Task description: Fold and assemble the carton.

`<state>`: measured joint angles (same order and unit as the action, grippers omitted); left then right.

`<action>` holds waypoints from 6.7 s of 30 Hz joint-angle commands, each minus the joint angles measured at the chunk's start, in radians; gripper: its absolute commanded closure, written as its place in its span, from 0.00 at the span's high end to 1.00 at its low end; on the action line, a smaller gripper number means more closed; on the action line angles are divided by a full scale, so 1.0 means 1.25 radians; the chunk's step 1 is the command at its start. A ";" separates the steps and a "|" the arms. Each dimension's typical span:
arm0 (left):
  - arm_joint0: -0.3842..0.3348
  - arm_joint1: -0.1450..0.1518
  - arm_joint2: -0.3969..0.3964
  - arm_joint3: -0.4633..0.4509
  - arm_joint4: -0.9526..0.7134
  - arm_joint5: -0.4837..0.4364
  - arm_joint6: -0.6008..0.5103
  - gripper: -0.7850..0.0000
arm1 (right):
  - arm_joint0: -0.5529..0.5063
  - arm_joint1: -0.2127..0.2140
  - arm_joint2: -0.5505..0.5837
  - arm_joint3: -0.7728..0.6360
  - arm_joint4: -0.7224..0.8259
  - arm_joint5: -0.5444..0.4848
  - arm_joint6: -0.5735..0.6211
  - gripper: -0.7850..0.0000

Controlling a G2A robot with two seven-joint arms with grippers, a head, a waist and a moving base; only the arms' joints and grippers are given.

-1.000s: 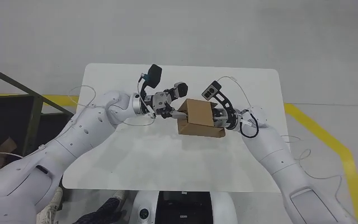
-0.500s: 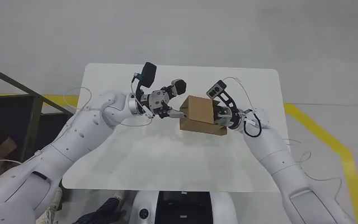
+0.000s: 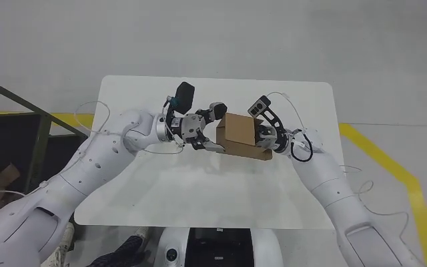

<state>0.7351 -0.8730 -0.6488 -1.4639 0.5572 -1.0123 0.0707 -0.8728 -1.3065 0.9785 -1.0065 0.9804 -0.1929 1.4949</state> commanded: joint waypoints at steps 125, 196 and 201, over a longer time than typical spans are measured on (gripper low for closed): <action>-0.042 -0.029 0.042 0.043 0.050 0.000 -0.035 0.76 | -0.045 0.005 0.058 -0.069 -0.155 0.014 -0.066 0.00; -0.021 -0.024 0.021 0.037 0.082 0.000 0.075 0.56 | -0.137 0.046 0.160 -0.176 -0.236 -0.099 -0.138 0.00; -0.018 -0.025 0.016 0.033 0.083 0.000 0.081 0.56 | -0.142 0.047 0.162 -0.182 -0.262 -0.126 -0.175 0.00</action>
<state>0.7124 -0.9040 -0.6278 -1.4212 0.6596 -1.0123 0.1714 -1.0507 -1.2479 1.1826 -1.2340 0.6592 -0.3480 1.2852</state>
